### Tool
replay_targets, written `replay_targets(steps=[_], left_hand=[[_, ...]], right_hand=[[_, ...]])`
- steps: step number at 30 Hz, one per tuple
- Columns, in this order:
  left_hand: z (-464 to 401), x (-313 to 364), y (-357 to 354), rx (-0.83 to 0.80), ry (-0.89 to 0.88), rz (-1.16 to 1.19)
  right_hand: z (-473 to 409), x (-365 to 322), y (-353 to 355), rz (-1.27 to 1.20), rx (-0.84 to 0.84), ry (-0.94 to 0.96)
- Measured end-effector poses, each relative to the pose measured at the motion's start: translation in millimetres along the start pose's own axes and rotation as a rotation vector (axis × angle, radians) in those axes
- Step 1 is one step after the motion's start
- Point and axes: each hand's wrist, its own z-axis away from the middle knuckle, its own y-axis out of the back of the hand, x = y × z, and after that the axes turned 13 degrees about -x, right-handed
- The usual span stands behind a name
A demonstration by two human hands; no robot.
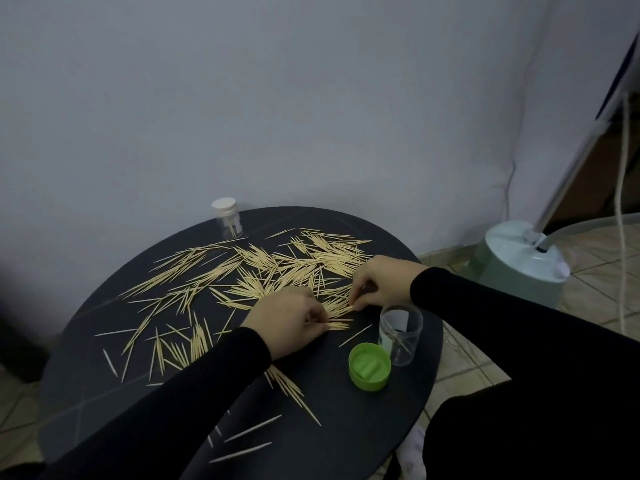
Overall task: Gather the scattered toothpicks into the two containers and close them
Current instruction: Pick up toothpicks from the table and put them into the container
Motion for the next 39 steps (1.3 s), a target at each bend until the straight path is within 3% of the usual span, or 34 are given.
replay_targets(steps=[12, 22, 33, 39], left_hand=[[-9.5, 13.0, -11.2, 0.136, 0.113, -0.001], [-10.0, 11.7, -10.3, 0.167, 0.146, 0.051], [-7.3, 15.8, -6.5, 0.222, 0.187, 0.124], [-8.5, 25.4, 4.8, 0.351, 0.201, 0.397]], right_hand=[[-6.5, -1.5, 0.5, 0.035, 0.012, 0.026], [-4.0, 1.7, -3.6, 0.03, 0.024, -0.083], [27.9, 0.0, -1.2, -0.137, 0.208, -0.063], [48.6, -3.2, 2.8, -0.319, 0.411, -0.015]])
